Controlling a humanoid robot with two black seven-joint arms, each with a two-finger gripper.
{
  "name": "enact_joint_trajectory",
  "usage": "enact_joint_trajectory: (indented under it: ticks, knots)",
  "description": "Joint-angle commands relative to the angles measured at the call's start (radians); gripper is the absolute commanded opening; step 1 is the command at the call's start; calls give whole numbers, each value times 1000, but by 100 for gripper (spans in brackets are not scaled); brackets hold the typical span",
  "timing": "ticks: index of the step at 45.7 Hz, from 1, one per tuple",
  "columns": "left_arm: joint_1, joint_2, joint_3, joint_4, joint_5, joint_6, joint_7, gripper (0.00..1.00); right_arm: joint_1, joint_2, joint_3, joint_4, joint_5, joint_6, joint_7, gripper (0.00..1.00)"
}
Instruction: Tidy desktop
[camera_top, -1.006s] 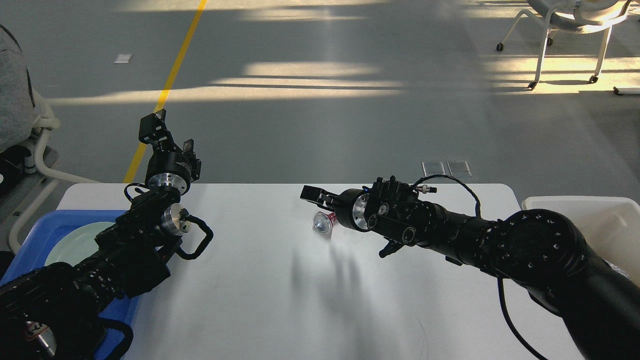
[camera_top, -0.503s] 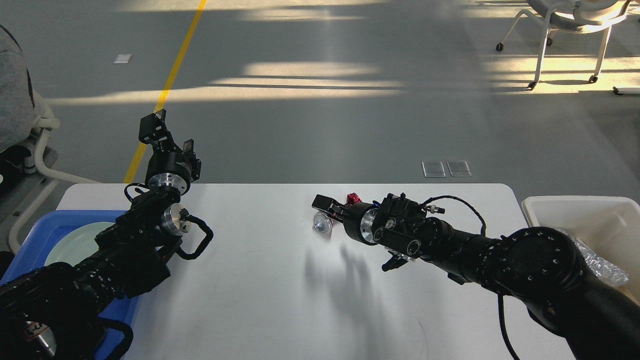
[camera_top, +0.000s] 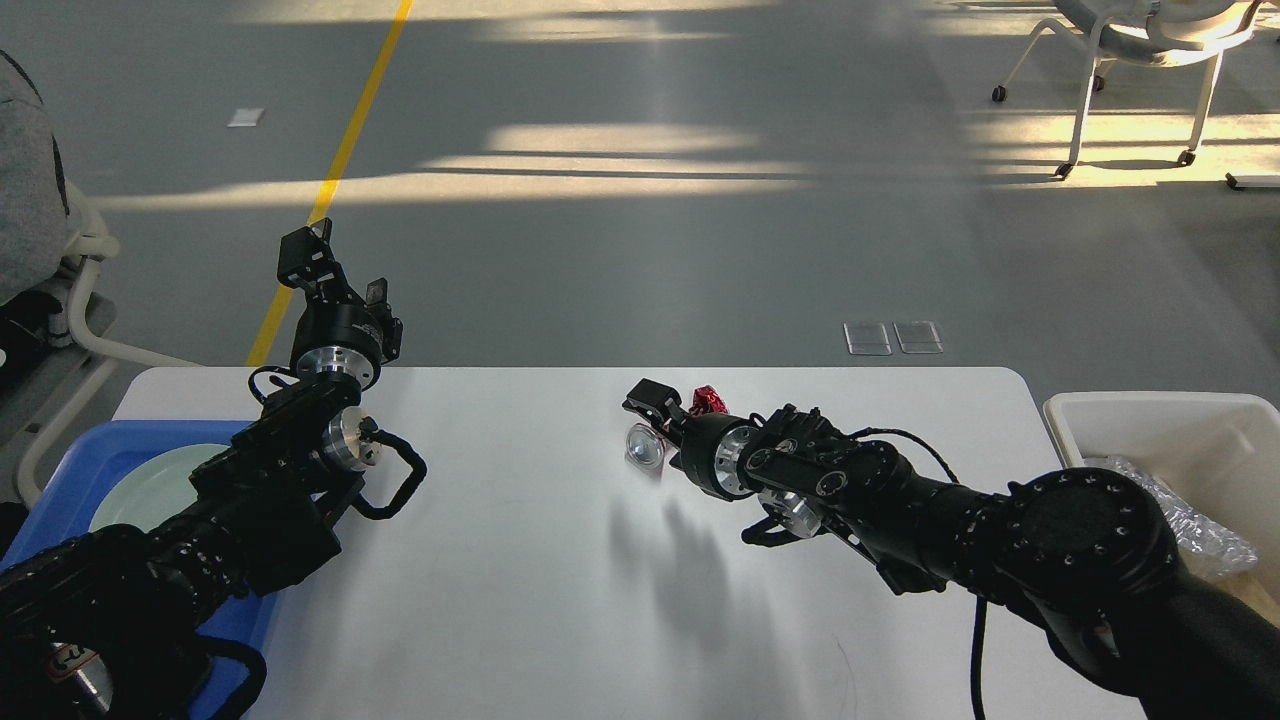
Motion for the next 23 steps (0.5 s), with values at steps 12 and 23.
enact_joint_trajectory:
  ticks: [12, 23]
  knots:
    - [0, 0, 0, 0, 0, -1, 0, 96, -26, 0, 56, 7, 62, 14, -6, 100]
    - [0, 0, 0, 0, 0, -1, 0, 96, -36, -1, 65, -3, 62, 14, -6, 100]
